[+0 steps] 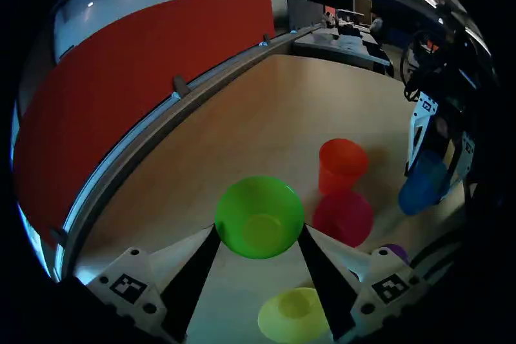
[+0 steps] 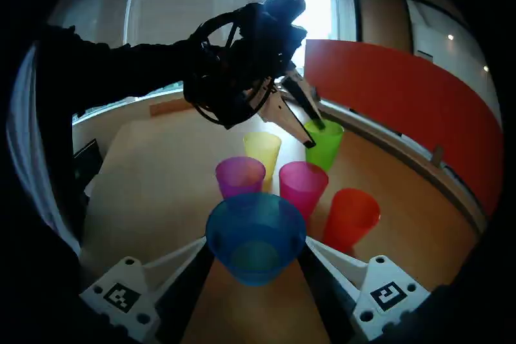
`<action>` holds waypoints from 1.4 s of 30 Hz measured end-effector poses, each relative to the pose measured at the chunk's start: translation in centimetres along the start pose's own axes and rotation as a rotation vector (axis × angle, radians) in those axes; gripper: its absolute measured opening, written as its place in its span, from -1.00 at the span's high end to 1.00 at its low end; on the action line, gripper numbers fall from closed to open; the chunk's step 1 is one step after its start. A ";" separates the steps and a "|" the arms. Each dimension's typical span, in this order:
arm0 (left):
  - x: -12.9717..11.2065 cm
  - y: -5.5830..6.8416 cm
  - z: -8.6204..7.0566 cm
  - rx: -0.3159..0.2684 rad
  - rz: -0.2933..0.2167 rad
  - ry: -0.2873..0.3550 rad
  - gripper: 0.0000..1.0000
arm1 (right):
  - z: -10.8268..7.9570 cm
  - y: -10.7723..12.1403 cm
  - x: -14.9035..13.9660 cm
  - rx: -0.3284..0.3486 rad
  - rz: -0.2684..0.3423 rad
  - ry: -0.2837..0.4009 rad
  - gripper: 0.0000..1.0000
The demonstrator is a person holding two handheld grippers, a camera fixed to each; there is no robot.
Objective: Pour water
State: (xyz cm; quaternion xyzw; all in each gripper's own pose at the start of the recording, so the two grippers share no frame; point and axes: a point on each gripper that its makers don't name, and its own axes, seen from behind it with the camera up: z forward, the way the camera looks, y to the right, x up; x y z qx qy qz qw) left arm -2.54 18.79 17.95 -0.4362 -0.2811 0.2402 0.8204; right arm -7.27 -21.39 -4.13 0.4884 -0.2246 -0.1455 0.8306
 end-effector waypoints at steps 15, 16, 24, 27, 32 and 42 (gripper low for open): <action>1.0 0.6 -4.3 0.051 -0.023 0.082 -0.69 | -1.3 -1.2 2.3 -0.028 -0.014 0.034 -0.74; 1.2 0.6 -4.5 0.055 -0.025 0.092 -0.69 | -1.4 -1.2 2.4 -0.031 -0.016 0.037 -0.74; 2.1 1.3 -6.2 0.088 -0.037 0.163 -0.69 | -1.9 -1.4 3.3 -0.045 -0.021 0.059 -0.74; 2.4 1.8 -6.7 0.094 -0.043 0.188 -0.69 | -2.1 -1.5 3.9 -0.051 -0.024 0.071 -0.74; 2.9 2.3 -7.6 0.117 -0.050 0.236 -0.68 | -2.5 -1.7 4.5 -0.058 -0.026 0.089 -0.74; 3.7 2.7 -9.9 0.171 -0.083 0.350 -0.69 | -2.7 -1.8 5.7 -0.069 -0.025 0.122 -0.74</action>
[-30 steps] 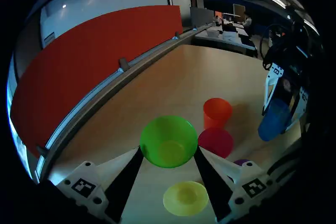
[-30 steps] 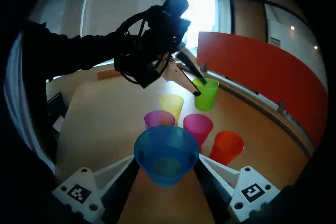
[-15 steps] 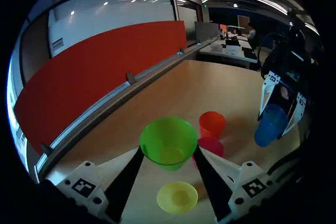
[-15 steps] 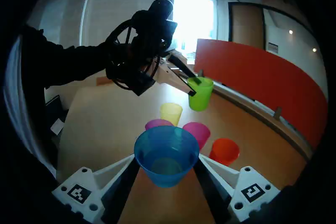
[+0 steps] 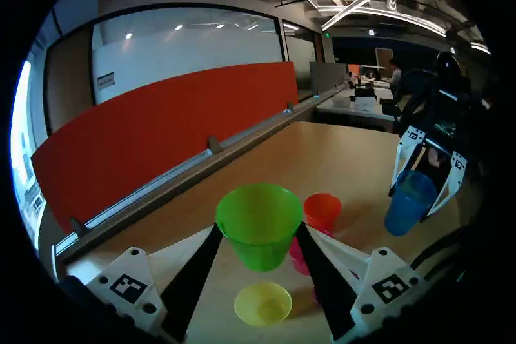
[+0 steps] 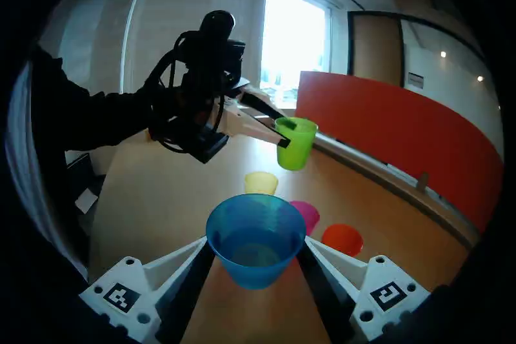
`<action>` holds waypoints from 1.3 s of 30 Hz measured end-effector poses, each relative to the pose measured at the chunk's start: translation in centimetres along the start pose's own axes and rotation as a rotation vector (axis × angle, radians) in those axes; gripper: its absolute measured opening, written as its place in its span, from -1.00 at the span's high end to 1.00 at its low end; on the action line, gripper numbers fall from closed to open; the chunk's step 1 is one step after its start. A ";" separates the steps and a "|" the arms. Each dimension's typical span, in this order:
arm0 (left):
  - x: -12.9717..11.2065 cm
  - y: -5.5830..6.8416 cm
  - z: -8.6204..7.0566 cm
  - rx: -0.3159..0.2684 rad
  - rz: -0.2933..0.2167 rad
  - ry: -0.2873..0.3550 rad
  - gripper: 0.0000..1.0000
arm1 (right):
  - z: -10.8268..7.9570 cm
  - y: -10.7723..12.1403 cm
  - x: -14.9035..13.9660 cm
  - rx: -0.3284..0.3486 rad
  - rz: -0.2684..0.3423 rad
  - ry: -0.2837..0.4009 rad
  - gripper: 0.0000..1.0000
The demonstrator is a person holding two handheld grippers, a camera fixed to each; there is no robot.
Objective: Pour water
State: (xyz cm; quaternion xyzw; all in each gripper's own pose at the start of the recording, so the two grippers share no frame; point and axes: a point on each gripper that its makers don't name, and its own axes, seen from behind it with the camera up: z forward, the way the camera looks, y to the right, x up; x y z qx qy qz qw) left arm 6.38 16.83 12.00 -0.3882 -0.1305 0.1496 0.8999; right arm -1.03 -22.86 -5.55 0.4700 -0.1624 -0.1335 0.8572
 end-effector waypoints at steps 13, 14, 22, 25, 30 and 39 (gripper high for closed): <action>0.3 0.4 -2.5 0.034 -0.048 0.089 -0.69 | 0.1 0.1 1.0 0.002 0.009 0.033 -0.74; 0.3 0.5 -2.7 0.036 -0.048 0.094 -0.69 | 0.1 0.1 1.0 0.003 0.011 0.037 -0.74; 0.3 0.9 -4.3 0.069 -0.030 0.125 -0.68 | 0.4 -0.2 1.6 0.009 0.011 0.060 -0.73; 0.2 1.1 -4.9 0.081 -0.037 0.134 -0.69 | 0.5 -0.5 2.0 0.013 0.008 0.068 -0.74; 0.2 1.5 -6.1 0.087 -0.069 0.165 -0.68 | 0.8 -0.7 2.6 0.016 0.004 0.084 -0.74; -0.2 2.2 -7.7 0.102 -0.116 0.195 -0.69 | 0.8 -0.8 3.3 0.016 0.005 0.112 -0.74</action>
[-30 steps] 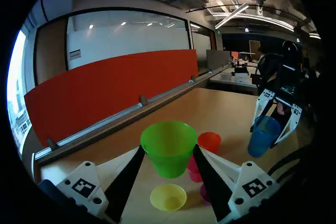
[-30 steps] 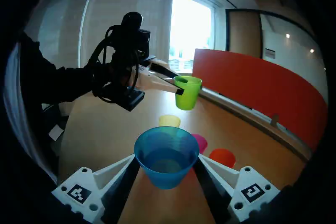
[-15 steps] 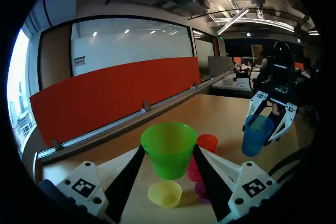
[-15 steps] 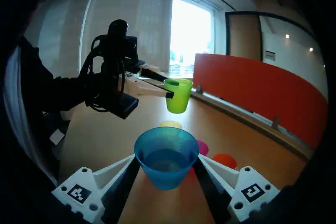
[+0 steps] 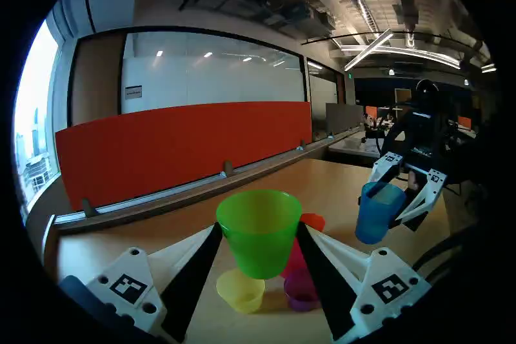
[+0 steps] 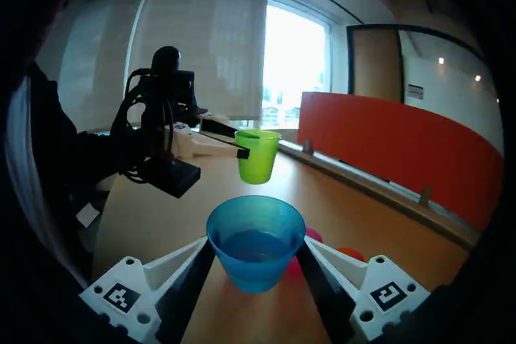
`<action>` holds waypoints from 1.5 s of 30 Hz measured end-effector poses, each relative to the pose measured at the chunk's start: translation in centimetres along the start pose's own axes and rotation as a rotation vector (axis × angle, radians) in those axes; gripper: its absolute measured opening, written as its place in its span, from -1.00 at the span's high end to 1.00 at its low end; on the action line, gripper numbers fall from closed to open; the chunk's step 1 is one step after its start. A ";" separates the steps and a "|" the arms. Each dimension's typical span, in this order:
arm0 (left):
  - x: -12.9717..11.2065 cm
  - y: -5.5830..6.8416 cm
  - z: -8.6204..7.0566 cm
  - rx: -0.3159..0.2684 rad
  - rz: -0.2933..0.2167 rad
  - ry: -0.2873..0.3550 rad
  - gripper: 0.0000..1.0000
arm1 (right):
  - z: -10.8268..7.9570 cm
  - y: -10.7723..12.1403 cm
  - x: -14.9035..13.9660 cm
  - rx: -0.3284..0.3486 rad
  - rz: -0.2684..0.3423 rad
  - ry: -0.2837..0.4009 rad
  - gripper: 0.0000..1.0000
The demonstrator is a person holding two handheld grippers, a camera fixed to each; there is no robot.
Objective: Pour water
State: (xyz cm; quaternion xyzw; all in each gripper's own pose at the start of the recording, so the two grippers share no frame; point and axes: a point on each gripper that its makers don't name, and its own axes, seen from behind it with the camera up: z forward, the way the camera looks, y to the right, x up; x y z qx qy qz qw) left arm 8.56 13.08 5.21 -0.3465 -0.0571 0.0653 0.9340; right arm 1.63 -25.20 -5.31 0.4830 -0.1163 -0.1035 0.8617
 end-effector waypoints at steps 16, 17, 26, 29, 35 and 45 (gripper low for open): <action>-1.3 0.8 -1.9 0.026 -0.031 -0.002 -0.69 | 0.2 0.4 1.7 -0.007 0.002 0.041 -0.74; -1.4 0.9 -1.9 0.025 -0.035 -0.002 -0.68 | 0.2 0.4 1.8 -0.007 0.003 0.043 -0.74; -2.0 1.7 -2.6 0.018 -0.037 0.005 -0.69 | 0.2 0.6 2.4 -0.008 0.001 0.051 -0.74; -2.1 2.0 -2.8 0.017 -0.039 0.006 -0.68 | 0.2 0.6 2.8 -0.006 -0.002 0.057 -0.74; -2.1 2.4 -3.2 0.011 -0.039 0.011 -0.68 | 0.3 0.6 3.8 -0.002 -0.001 0.075 -0.74; -1.9 3.2 -4.0 0.002 -0.032 0.021 -0.69 | 0.5 0.7 5.0 0.001 -0.003 0.093 -0.75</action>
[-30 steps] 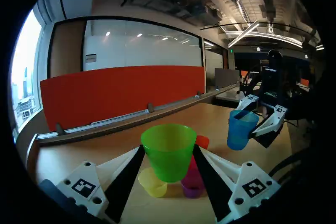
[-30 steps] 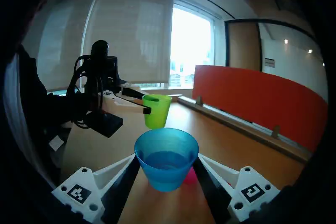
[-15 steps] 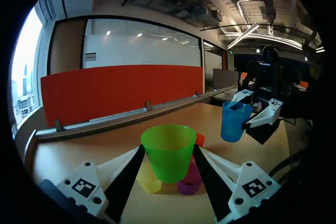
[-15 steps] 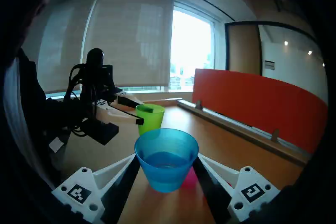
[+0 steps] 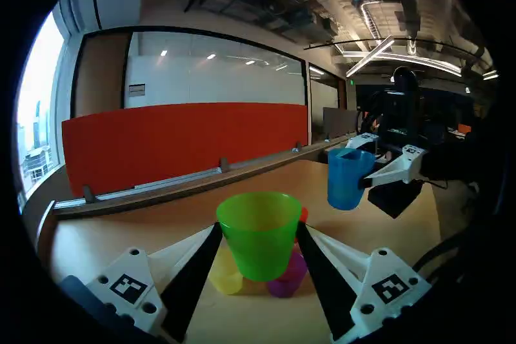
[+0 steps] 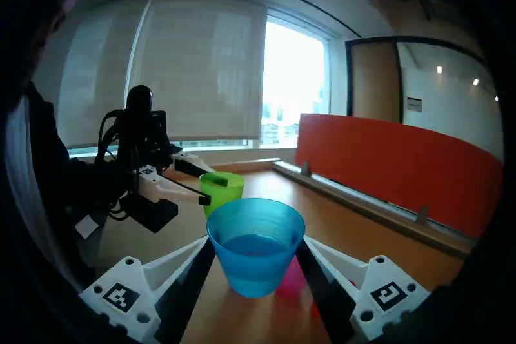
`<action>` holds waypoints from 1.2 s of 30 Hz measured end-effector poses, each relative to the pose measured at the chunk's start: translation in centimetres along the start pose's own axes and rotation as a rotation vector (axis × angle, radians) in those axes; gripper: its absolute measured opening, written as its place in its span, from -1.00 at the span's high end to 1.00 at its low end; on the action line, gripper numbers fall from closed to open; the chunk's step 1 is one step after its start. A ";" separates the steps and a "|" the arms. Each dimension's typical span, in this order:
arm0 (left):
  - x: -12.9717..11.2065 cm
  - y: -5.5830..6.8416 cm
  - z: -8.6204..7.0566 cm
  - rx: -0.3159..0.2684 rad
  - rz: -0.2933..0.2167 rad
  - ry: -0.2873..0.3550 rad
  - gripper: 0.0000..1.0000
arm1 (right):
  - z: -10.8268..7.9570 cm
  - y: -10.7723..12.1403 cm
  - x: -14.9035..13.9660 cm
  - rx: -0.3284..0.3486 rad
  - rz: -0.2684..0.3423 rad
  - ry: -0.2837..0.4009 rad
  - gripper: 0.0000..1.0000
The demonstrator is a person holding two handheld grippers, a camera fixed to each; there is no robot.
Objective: Pour water
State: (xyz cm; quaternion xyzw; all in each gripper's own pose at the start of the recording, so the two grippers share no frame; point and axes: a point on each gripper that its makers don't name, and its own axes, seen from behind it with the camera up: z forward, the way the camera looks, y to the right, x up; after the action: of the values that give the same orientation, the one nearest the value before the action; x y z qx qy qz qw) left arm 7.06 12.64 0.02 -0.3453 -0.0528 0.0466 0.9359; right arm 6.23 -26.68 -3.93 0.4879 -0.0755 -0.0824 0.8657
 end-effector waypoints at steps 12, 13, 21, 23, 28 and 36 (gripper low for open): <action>-0.1 0.5 -0.4 -0.008 -0.001 0.008 -0.68 | 0.5 0.0 1.6 0.005 -0.010 0.030 -0.76; -0.1 0.5 -0.4 -0.007 -0.002 0.009 -0.68 | 0.6 0.0 1.7 0.005 -0.010 0.032 -0.76; 0.0 0.6 -0.6 -0.008 -0.010 0.018 -0.68 | 1.3 -0.2 2.3 0.010 -0.003 0.052 -0.77; 0.1 0.6 -0.7 -0.009 -0.009 0.020 -0.68 | 1.4 -0.3 2.5 0.014 0.003 0.061 -0.77; 0.1 0.8 -0.8 -0.015 -0.009 0.026 -0.69 | 1.8 -0.7 2.9 0.028 0.014 0.078 -0.77; 0.3 1.0 -1.0 -0.020 -0.011 0.037 -0.69 | 2.4 -1.1 3.4 0.038 0.002 0.085 -0.77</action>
State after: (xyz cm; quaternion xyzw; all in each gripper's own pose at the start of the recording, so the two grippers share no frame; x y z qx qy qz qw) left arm 7.45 12.79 -1.36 -0.3553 -0.0379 0.0344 0.9333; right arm 9.02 -29.96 -3.47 0.5070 -0.0408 -0.0593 0.8589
